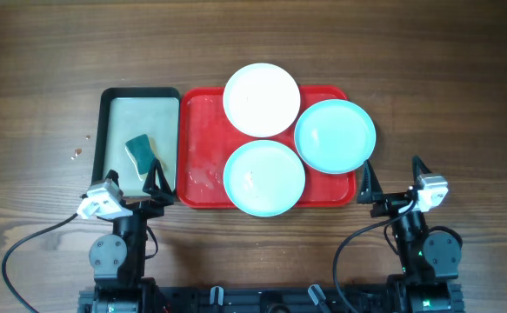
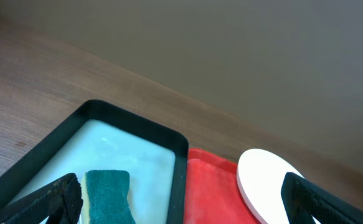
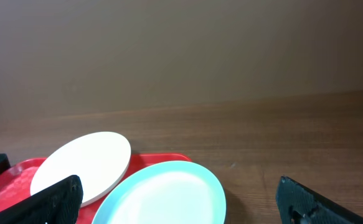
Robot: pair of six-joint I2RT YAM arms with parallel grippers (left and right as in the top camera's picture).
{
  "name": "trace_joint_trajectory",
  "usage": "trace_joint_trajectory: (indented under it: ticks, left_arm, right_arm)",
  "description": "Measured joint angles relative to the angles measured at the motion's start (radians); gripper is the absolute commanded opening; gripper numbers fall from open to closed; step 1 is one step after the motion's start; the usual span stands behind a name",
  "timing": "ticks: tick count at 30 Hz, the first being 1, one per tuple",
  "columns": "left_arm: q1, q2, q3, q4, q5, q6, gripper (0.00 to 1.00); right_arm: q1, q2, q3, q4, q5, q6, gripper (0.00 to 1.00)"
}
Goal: Clean dirty plates on tray and stack at the side
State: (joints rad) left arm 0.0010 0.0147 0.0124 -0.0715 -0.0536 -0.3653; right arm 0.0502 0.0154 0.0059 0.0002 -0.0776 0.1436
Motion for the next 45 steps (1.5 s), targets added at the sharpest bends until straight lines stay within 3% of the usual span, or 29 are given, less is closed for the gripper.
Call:
trace_joint_trajectory:
  ticks: [38, 45]
  left_arm:
    - [0.0, 0.0, 0.0, 0.0, 0.0, 0.0, 1.0]
    - [0.0, 0.0, 0.0, 0.0, 0.0, 0.0, 1.0]
  right_arm:
    - [0.0, 0.0, 0.0, 0.0, 0.0, 0.0, 1.0]
    - [0.0, 0.031, 0.0, 0.0, -0.001, 0.096, 1.0]
